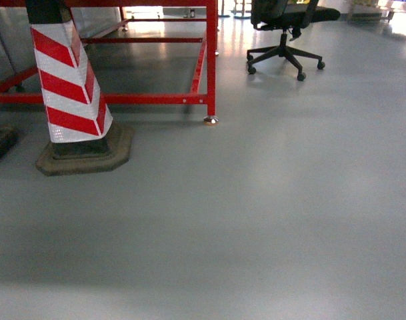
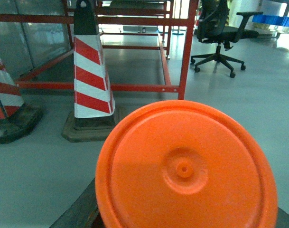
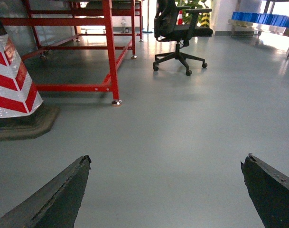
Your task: Pick capacitor and pack into box
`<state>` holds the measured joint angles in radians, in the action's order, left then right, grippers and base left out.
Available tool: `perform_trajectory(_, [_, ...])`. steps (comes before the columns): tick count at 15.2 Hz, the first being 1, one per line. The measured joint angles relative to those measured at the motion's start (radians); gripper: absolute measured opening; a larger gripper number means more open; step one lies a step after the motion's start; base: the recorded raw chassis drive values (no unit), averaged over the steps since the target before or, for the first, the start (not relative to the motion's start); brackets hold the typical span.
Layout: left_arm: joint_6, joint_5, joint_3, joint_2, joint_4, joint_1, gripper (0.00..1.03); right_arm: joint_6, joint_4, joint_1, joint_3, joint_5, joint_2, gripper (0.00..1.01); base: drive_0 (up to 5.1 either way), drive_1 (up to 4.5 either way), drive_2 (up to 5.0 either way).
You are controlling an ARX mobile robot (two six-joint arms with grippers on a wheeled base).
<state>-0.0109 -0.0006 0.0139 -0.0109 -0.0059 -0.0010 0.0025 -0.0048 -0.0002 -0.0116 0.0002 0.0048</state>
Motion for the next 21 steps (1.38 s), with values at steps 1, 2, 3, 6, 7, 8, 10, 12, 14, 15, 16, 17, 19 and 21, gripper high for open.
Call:
perform_trajectory(1, [0.000, 0.001, 0.000, 0.000, -0.002, 0.000, 0.44, 0.000, -0.001, 0.000, 0.000, 0.000, 0.000, 0.98, -5.1, 2.34, 2.3])
perform_trajectory(2, [0.000, 0.001, 0.000, 0.000, 0.000, 0.000, 0.44, 0.000, 0.001, 0.000, 0.000, 0.000, 0.000, 0.98, -5.1, 2.38, 2.4])
perform_trajectory(3, [0.000, 0.001, 0.000, 0.000, -0.001, 0.000, 0.44, 0.000, -0.001, 0.000, 0.000, 0.000, 0.000, 0.98, -5.1, 2.35, 2.4])
perform_trajectory(6, [0.000, 0.000, 0.000, 0.000, -0.001, 0.000, 0.44, 0.000, 0.003, 0.000, 0.000, 0.000, 0.000, 0.98, -5.1, 2.31, 2.3])
perform_trajectory(7, [0.000, 0.000, 0.000, 0.000, 0.000, 0.000, 0.44, 0.000, -0.001, 0.000, 0.000, 0.000, 0.000, 0.98, -5.1, 2.38, 2.4])
perform_trajectory(8, [0.000, 0.000, 0.000, 0.000, 0.000, 0.000, 0.44, 0.000, 0.000, 0.000, 0.000, 0.000, 0.000, 0.98, -5.1, 2.39, 2.4])
perform_trajectory(10, [0.000, 0.000, 0.000, 0.000, 0.001, 0.000, 0.44, 0.000, 0.003, 0.000, 0.000, 0.000, 0.000, 0.98, -5.0, 2.42, 2.4])
perform_trajectory(12, [0.000, 0.001, 0.000, 0.000, 0.002, 0.000, 0.44, 0.000, 0.001, 0.000, 0.000, 0.000, 0.000, 0.98, -5.0, 2.44, 2.4])
perform_trajectory(14, [0.000, 0.000, 0.000, 0.000, 0.000, 0.000, 0.44, 0.000, 0.000, 0.000, 0.000, 0.000, 0.000, 0.98, -5.0, 2.44, 2.4])
perform_trajectory(15, [0.000, 0.000, 0.000, 0.000, 0.000, 0.000, 0.44, 0.000, 0.000, 0.000, 0.000, 0.000, 0.000, 0.98, -5.0, 2.46, 2.5])
perform_trajectory(16, [0.000, 0.000, 0.000, 0.000, 0.000, 0.000, 0.44, 0.000, -0.001, 0.000, 0.000, 0.000, 0.000, 0.98, -5.0, 2.44, 2.4])
perform_trajectory(17, [0.000, 0.000, 0.000, 0.000, 0.000, 0.000, 0.44, 0.000, 0.000, 0.000, 0.000, 0.000, 0.000, 0.98, -5.1, 2.37, 2.4])
perform_trajectory(19, [0.000, 0.000, 0.000, 0.000, -0.001, 0.000, 0.44, 0.000, -0.002, 0.000, 0.000, 0.000, 0.000, 0.98, -5.0, 2.45, 2.4])
perform_trajectory(21, [0.000, 0.000, 0.000, 0.000, 0.000, 0.000, 0.44, 0.000, 0.003, 0.000, 0.000, 0.000, 0.000, 0.98, -4.9, 2.54, 2.5])
